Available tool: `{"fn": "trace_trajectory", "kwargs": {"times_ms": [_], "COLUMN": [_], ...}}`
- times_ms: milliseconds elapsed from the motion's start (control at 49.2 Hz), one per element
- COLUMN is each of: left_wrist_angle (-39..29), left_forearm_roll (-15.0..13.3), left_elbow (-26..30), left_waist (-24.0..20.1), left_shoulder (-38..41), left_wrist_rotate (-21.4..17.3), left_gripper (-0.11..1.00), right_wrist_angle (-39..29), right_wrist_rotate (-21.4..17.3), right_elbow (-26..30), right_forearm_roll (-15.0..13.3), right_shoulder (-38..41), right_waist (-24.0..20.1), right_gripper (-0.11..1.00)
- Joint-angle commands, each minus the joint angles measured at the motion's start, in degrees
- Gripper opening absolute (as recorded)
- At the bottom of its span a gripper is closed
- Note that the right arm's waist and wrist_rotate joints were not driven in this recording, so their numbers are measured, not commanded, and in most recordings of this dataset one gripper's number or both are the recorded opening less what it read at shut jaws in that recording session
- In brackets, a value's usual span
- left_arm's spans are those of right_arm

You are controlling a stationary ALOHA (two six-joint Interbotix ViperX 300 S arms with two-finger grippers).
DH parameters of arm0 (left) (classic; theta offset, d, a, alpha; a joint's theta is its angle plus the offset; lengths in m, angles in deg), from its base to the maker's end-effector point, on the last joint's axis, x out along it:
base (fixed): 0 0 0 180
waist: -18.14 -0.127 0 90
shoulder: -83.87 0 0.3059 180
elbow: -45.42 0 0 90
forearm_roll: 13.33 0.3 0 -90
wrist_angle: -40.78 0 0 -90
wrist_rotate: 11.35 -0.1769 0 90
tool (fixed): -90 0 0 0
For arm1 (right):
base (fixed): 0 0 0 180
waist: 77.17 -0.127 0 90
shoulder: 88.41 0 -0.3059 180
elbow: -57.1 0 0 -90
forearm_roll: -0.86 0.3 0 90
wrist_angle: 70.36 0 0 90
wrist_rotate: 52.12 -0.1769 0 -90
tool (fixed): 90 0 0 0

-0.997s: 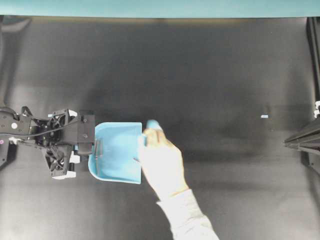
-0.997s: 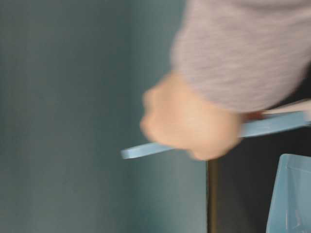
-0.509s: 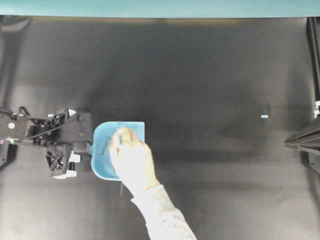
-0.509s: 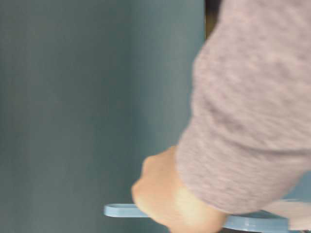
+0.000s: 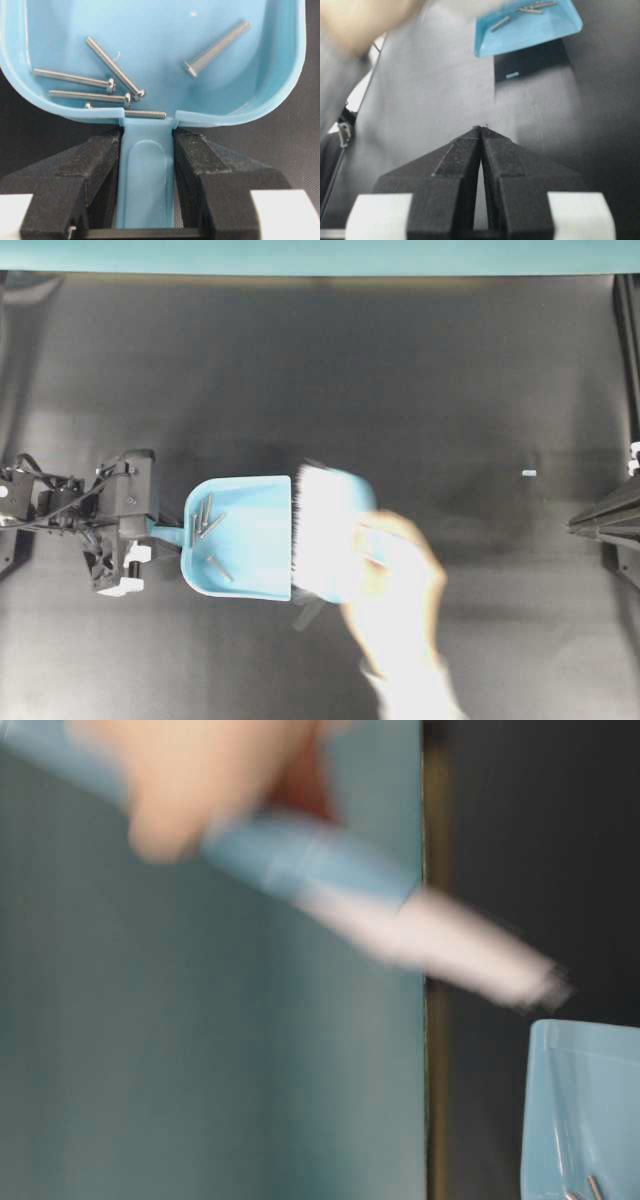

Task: Hold the dustpan with the left arm, while a human hand uses a hand brush to gather screws into the dustpan.
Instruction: 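Keep the dustpan still with the left gripper as screws are swept in, then keep holding the dustpan with the left gripper after the brush is set down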

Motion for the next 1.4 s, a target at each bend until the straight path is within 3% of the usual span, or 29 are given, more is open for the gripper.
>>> {"fn": "trace_trajectory", "kwargs": {"times_ms": [0,468,1058,1383], "left_wrist_angle": [0.8,6.9,6.5,2.5], "left_forearm_roll": [0.3,0.3,0.3,0.2], "left_elbow": [0.3,-0.4,-0.2,0.9], "left_waist": [-0.1,-0.1,1.3,1.5], "left_shoulder": [-0.6,-2.1,-3.6,-3.9], "left_wrist_rotate": [-0.2,-0.3,-0.2,-0.3], "left_gripper": [0.30,0.30,0.30,0.30], "right_wrist_angle": [0.3,0.3,0.3,0.3], "right_wrist_rotate": [0.0,0.0,-0.1,0.0], "right_elbow": [0.3,0.3,0.3,0.3], "right_forearm_roll": [0.0,0.0,0.0,0.0], "right_shoulder": [0.4,0.3,0.3,0.4], "right_waist": [0.0,0.0,0.0,0.0], "right_gripper": [0.00,0.00,0.00,0.00]}}
